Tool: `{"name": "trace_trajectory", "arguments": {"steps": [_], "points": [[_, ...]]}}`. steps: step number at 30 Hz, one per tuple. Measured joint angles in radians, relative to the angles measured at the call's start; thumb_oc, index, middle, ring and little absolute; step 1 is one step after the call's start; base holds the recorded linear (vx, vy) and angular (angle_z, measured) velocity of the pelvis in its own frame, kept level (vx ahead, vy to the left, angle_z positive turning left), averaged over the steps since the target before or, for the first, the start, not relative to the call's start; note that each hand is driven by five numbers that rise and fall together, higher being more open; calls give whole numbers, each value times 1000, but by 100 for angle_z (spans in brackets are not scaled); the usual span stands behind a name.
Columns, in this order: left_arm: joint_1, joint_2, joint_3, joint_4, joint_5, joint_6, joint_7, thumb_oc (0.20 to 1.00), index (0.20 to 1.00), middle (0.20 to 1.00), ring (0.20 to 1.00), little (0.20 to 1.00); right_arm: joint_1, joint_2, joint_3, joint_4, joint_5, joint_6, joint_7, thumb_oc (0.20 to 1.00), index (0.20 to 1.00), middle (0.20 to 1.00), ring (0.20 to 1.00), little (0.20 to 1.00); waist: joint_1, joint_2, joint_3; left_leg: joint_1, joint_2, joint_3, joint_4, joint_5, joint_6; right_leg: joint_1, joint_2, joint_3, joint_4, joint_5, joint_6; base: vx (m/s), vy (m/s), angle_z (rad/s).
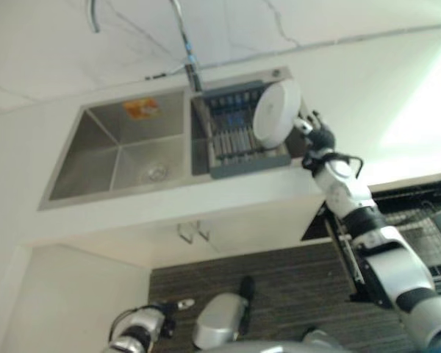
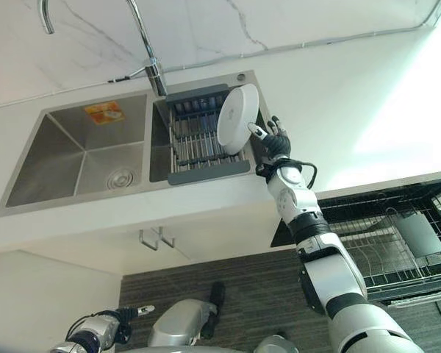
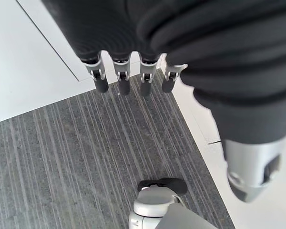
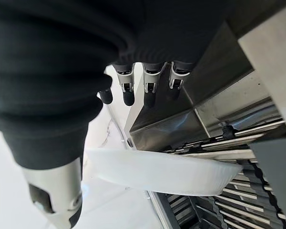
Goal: Place the dishes in the dishwasher.
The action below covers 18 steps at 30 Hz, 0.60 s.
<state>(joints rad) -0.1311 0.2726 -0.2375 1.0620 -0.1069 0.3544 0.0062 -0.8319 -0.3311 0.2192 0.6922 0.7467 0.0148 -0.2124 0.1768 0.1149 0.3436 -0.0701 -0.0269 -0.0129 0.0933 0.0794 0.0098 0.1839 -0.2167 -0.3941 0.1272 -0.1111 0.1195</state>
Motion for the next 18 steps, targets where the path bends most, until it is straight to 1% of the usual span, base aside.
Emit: {"name": "trace_trajectory", "arguments": {"steps": [10, 13, 16, 17, 18], "points": [[-10, 0, 0, 0, 0, 19, -4, 1000, 1000, 1000, 1000, 1000, -33, -1, 1, 6, -1, 1, 9, 1000, 1000, 1000, 1000, 1000, 13, -7, 12, 2, -5, -5, 16, -2, 3, 16, 0, -9, 2, 1, 2, 16, 3, 3], [-20, 0, 0, 1, 1, 30, -9, 1000, 1000, 1000, 1000, 1000, -48, -14, 1, 14, -1, 21, 10, 1000, 1000, 1000, 1000, 1000, 28, -10, 14, 1, -4, -6, 25, -5, 6, 21, 1, -11, 4, 1, 2, 6, 1, 2], [-19, 4, 0, 7, 1, 36, -9, 1000, 1000, 1000, 1000, 1000, -80, -16, 0, 49, -1, 22, 11, 1000, 1000, 1000, 1000, 1000, 29, -22, 21, -1, -4, -6, 31, -5, 7, 22, 1, -11, 6, 1, 2, 0, 0, 0], [-18, 9, 0, 8, 1, 36, -9, 1000, 1000, 1000, 1000, 1000, -83, -18, 0, 49, 0, 22, 11, 1000, 1000, 1000, 1000, 1000, 32, -32, 27, -2, -3, -6, 34, -8, 10, 22, 1, -11, 9, 1, 2, 0, 0, 0], [-18, 9, 0, 8, 1, 36, -9, 1000, 1000, 1000, 1000, 1000, -83, -18, 0, 49, 0, 22, 11, 1000, 1000, 1000, 1000, 1000, 34, -34, 27, -4, -3, -6, 38, -13, 18, 22, 1, -12, 9, 1, 2, 27, -28, 6]]}}
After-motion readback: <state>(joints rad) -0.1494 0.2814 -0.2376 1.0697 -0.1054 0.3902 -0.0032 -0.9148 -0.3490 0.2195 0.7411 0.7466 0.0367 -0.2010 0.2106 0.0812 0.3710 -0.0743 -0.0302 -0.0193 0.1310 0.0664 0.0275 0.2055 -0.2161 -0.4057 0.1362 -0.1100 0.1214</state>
